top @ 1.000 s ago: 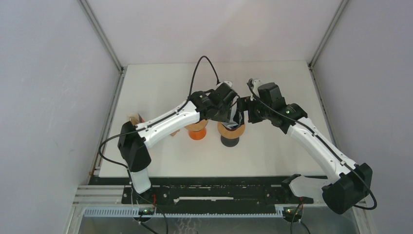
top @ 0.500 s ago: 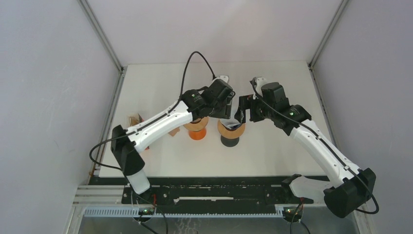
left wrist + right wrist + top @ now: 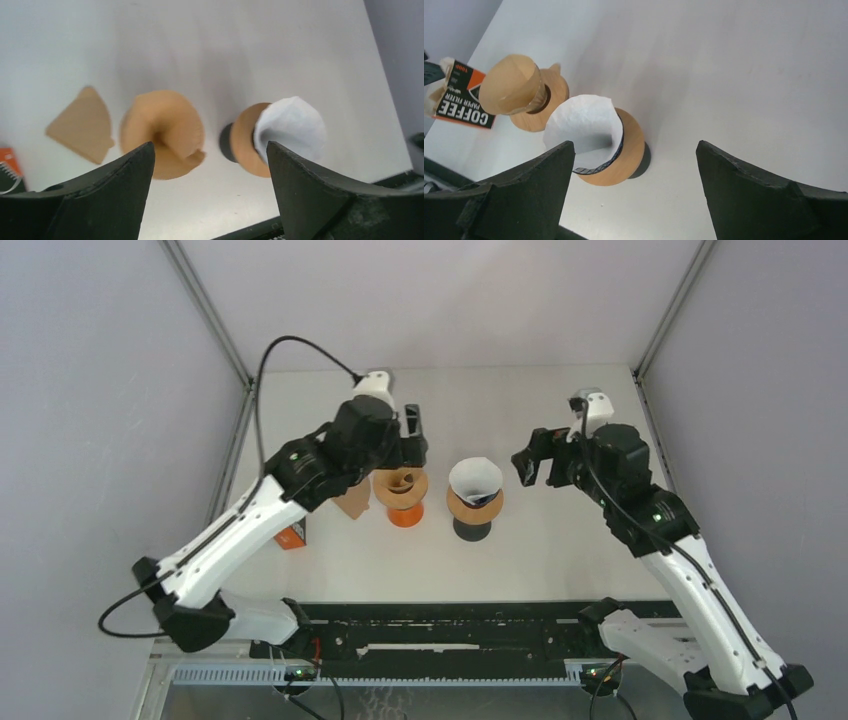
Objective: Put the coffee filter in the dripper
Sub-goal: Reset both arms
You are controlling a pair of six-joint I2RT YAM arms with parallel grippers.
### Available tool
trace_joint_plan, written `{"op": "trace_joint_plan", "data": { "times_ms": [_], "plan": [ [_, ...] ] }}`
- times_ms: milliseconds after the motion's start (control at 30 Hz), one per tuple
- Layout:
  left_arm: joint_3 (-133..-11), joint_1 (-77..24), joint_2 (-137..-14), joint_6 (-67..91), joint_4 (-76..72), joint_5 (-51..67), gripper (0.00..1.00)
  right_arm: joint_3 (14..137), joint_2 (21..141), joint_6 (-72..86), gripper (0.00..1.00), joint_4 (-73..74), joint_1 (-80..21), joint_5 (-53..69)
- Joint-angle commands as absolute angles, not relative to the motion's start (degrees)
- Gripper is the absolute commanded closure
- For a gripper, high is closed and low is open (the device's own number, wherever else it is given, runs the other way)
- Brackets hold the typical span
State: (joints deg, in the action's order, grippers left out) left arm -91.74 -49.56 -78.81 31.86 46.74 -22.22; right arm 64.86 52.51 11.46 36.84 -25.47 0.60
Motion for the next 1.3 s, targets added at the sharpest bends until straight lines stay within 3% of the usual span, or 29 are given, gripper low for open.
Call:
{"op": "trace_joint_plan", "data": {
  "times_ms": [0, 133, 367, 767, 1267],
  "plan": [
    [-84.2, -46.4, -68.8, 30.1, 44.6, -29.2, 0.11, 64.3, 46.8, 9.1, 0.0, 33.3, -25.1, -6.9],
    [-76.3, -42.2, -59.5, 30.1, 43.5, -33.1, 0.0, 61.3, 41.0, 8.2, 0.0, 32.2, -25.1, -12.4],
    [-64.0, -32.8, -42.7, 28.1, 41.9, -38.1, 0.0, 54.3, 30.3, 6.0, 0.0, 29.6, -25.0, -22.3],
    [-49.0, -32.6, -17.2, 15.5, 29.5, -48.9, 0.0, 42.7, 16.6, 2.6, 0.0, 23.2, -25.1, -28.6],
    [-43.8, -28.5, -14.0, 14.2, 25.7, -44.9, 0.0, 37.1, 10.6, 1.0, 0.0, 18.7, -24.3, -29.9]
  ]
}}
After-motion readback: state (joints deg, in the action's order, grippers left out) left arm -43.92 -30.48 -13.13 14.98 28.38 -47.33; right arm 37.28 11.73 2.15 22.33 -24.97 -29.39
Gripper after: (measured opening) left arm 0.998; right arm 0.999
